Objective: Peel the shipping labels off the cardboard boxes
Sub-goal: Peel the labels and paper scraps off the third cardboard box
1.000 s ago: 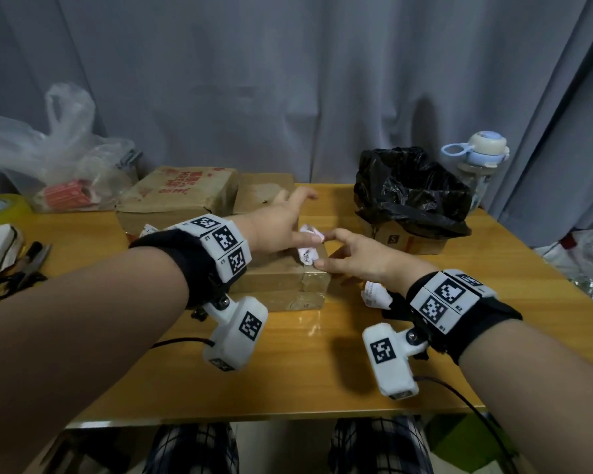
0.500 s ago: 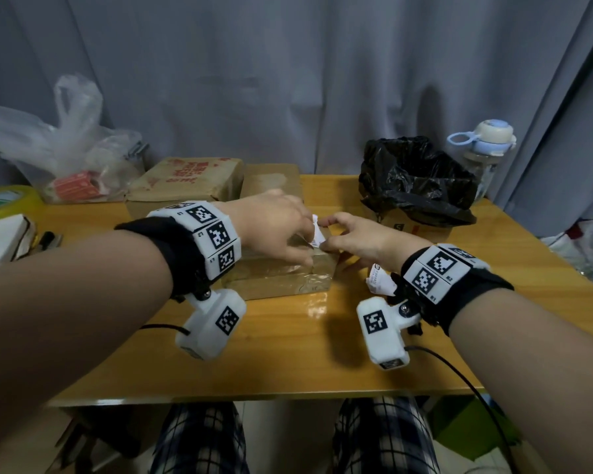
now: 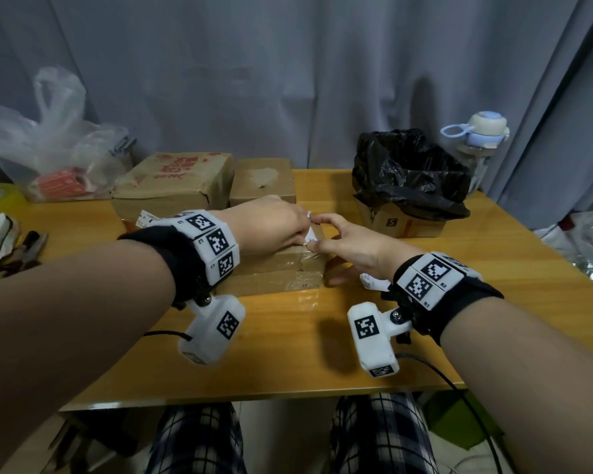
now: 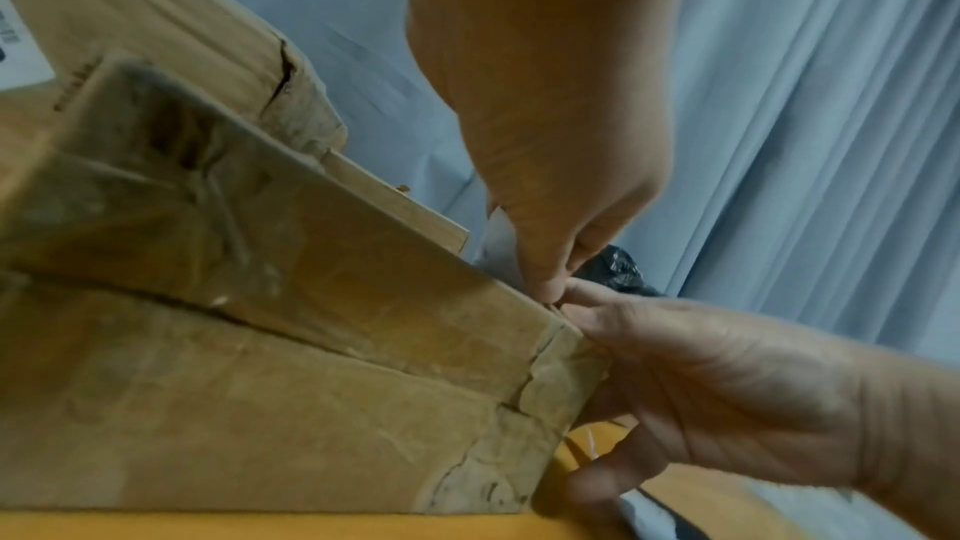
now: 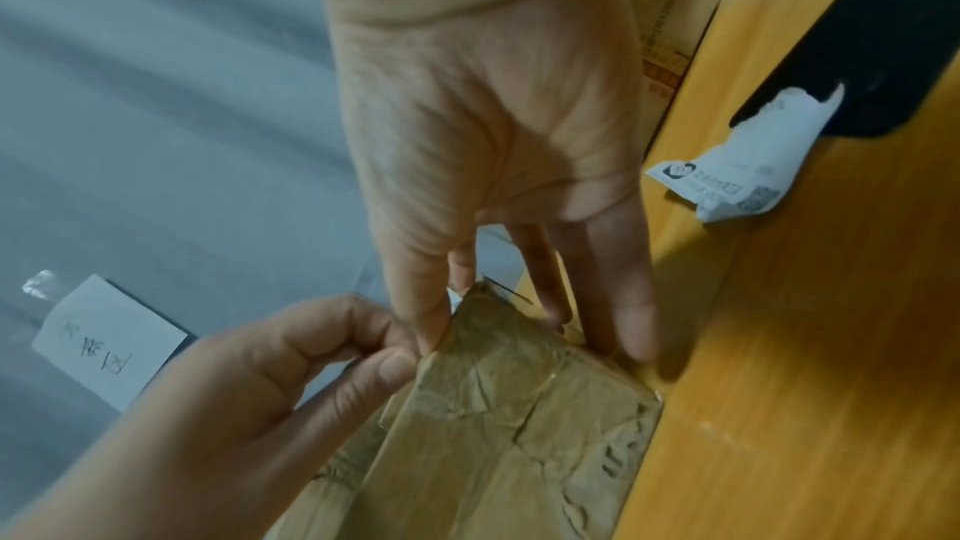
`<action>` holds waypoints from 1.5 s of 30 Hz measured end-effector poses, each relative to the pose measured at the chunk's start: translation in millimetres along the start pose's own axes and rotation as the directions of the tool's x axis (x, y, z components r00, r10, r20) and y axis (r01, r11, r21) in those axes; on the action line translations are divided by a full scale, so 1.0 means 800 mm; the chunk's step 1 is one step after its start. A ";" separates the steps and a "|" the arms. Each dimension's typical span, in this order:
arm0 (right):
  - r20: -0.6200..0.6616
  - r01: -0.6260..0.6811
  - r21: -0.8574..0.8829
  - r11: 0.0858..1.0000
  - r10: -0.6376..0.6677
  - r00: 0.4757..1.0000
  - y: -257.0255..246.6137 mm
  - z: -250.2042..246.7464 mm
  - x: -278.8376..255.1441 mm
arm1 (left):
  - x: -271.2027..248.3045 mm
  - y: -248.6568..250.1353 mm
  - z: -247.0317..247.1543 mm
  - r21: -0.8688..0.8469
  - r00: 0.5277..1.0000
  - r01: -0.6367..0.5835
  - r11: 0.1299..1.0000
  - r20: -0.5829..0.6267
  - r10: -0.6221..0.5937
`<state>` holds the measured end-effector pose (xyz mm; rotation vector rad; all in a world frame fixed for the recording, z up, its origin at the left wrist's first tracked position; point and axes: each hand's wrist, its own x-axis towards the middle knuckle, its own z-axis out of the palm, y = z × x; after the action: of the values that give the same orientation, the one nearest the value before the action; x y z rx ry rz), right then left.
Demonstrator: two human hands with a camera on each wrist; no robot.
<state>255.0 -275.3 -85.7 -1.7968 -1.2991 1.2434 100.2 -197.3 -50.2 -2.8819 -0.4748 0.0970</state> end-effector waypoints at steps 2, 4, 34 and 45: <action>0.005 0.009 0.001 1.000 -0.009 1.000 -0.001 -0.001 0.001 | 0.003 0.000 0.002 0.001 0.999 0.020 1.000 0.026 -0.020; 0.012 0.017 0.006 1.000 -0.017 1.000 -0.001 -0.001 0.001 | 0.005 -0.007 0.006 -0.046 0.997 0.073 0.996 -0.017 -0.074; 0.035 0.208 -0.786 0.582 -0.295 0.955 -0.062 -0.008 0.008 | -0.007 0.003 -0.019 -0.813 0.876 0.205 0.544 -0.096 -0.473; -0.247 0.297 -0.479 0.826 -0.451 0.858 -0.028 -0.013 0.034 | -0.003 0.017 0.021 -0.394 0.794 0.593 0.702 0.146 -0.590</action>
<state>258.7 -241.2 -71.8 -1.8065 -1.6951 0.4064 100.6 -207.6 -69.3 -2.9414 -1.5815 -0.1185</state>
